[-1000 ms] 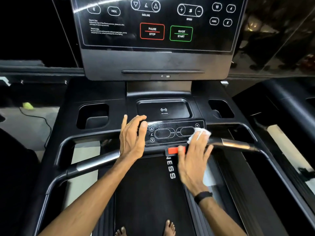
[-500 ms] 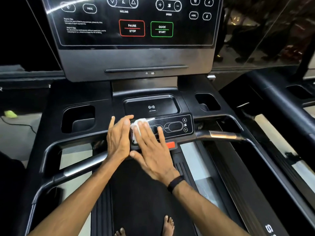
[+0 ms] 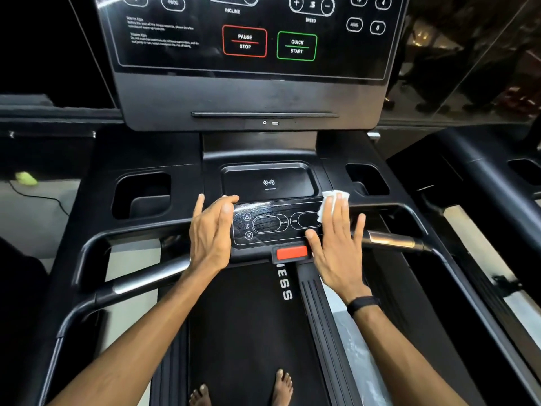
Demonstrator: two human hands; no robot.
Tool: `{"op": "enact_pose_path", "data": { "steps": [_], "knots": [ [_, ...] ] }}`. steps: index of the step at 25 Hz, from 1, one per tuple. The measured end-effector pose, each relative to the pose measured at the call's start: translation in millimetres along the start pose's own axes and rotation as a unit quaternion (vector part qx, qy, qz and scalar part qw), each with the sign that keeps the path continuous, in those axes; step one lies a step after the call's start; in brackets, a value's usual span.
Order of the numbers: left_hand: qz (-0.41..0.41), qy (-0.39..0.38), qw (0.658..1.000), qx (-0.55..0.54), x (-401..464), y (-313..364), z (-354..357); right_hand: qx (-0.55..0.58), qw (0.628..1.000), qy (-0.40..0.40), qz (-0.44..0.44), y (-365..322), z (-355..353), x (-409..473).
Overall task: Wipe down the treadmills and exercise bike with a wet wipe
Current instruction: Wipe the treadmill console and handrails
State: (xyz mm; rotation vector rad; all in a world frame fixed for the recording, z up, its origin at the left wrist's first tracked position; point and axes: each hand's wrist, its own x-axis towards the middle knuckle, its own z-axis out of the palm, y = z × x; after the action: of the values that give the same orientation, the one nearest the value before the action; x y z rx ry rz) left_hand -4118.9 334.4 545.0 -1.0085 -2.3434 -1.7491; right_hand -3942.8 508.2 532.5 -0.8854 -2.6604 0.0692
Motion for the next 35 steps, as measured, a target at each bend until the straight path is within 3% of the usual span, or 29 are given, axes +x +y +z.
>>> {"op": "enact_pose_path", "data": {
  "steps": [7, 16, 22, 25, 30, 33, 35],
  "knots": [
    [-0.023, 0.003, 1.000, 0.000, 2.2, 0.2, 1.2, 0.047, 0.998, 0.014, 0.036, -18.4, 6.7, 11.1],
    [-0.068, -0.010, 0.997, -0.024, 5.4, 2.4, -2.3, 0.020, 0.990, -0.026, -0.138, -129.8, 17.4, -10.6],
    [-0.020, -0.033, 0.999, -0.031, 1.6, 1.8, -1.9, -0.031, 0.976, -0.030, -0.216, -95.4, 20.1, -41.4],
    [-0.017, -0.044, 0.998, -0.030, 1.2, 2.2, -3.1, -0.020, 0.986, -0.034, -0.162, -55.8, 16.7, -55.5],
    [-0.011, -0.045, 0.998, -0.041, 0.1, 3.4, -2.2, 0.056, 0.998, -0.012, 0.031, -10.6, 13.6, -50.5],
    [-0.008, -0.037, 0.998, -0.047, 1.7, 2.8, -1.0, 0.182, 0.971, 0.019, 0.152, -55.4, 13.1, -47.1],
    [-0.006, -0.036, 0.998, -0.050, 1.9, 2.3, -2.2, 0.268, 0.952, 0.021, 0.144, -101.7, 14.3, -57.7]
  ]
}}
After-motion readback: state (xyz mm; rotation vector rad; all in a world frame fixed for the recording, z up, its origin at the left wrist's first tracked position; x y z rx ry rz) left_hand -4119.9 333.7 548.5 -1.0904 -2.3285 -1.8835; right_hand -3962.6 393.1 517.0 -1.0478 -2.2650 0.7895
